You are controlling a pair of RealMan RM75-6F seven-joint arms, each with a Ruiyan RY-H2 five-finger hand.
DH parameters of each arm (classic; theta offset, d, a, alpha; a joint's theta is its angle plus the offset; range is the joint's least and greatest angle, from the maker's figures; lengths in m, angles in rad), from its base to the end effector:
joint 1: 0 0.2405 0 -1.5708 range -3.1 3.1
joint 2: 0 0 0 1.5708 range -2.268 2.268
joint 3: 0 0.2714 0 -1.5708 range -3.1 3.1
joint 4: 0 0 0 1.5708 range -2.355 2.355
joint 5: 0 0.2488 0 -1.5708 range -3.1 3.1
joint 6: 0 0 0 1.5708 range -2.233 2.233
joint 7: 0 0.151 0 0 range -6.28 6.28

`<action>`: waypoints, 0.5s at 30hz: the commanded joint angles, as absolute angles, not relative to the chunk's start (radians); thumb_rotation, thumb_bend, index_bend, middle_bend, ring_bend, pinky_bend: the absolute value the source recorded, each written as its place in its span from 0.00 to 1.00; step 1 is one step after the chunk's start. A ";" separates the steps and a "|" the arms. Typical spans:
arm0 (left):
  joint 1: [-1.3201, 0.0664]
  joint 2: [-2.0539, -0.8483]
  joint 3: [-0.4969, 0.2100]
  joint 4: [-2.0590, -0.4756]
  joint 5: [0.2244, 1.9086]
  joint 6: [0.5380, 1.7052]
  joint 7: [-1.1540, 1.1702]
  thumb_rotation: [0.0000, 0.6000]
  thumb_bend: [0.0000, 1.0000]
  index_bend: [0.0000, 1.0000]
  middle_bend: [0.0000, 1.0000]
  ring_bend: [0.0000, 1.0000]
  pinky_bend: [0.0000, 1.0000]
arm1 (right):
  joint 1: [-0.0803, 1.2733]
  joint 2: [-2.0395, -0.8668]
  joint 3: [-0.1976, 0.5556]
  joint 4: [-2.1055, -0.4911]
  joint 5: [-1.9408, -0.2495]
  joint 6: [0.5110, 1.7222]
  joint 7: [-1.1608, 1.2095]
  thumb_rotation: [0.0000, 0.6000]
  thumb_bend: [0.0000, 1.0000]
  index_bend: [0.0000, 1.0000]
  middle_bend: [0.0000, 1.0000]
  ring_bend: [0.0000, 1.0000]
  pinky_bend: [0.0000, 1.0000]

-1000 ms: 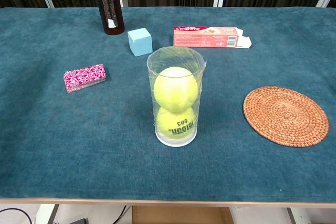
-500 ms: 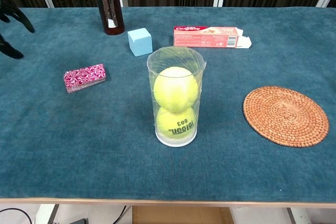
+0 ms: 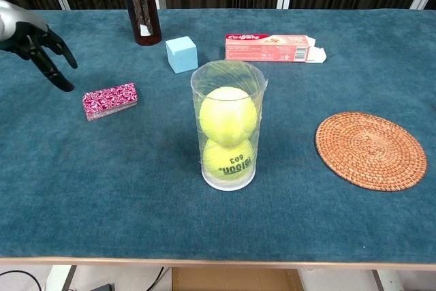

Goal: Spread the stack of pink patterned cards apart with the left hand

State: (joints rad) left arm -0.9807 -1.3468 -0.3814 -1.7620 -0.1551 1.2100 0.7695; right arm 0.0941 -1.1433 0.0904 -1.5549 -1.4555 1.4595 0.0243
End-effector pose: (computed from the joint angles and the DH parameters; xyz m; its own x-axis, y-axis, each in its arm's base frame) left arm -0.1454 0.3969 0.0181 0.1546 0.4545 0.8772 0.8677 0.3621 -0.3406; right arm -0.3526 -0.2065 0.1338 0.3951 0.0199 0.9184 -0.9184 0.0303 0.3945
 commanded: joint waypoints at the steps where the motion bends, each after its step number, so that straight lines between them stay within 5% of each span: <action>1: -0.992 -1.361 -0.376 -1.757 -0.146 1.212 0.785 1.00 0.22 0.36 0.11 0.00 0.03 | 0.094 -1.144 0.091 -1.554 -1.455 1.460 0.025 1.00 0.17 0.09 0.05 0.15 0.28; 15: -1.030 -1.465 -0.334 -1.674 -0.067 1.234 0.836 1.00 0.18 0.34 0.10 0.00 0.01 | 0.093 -1.141 0.096 -1.549 -1.445 1.458 0.039 1.00 0.17 0.09 0.05 0.15 0.28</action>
State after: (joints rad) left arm -1.0270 -1.4587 -0.3349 -1.6795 -0.0702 1.2309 0.8349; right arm 0.0928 -1.1412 0.0961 -1.5499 -1.4458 1.4582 0.0385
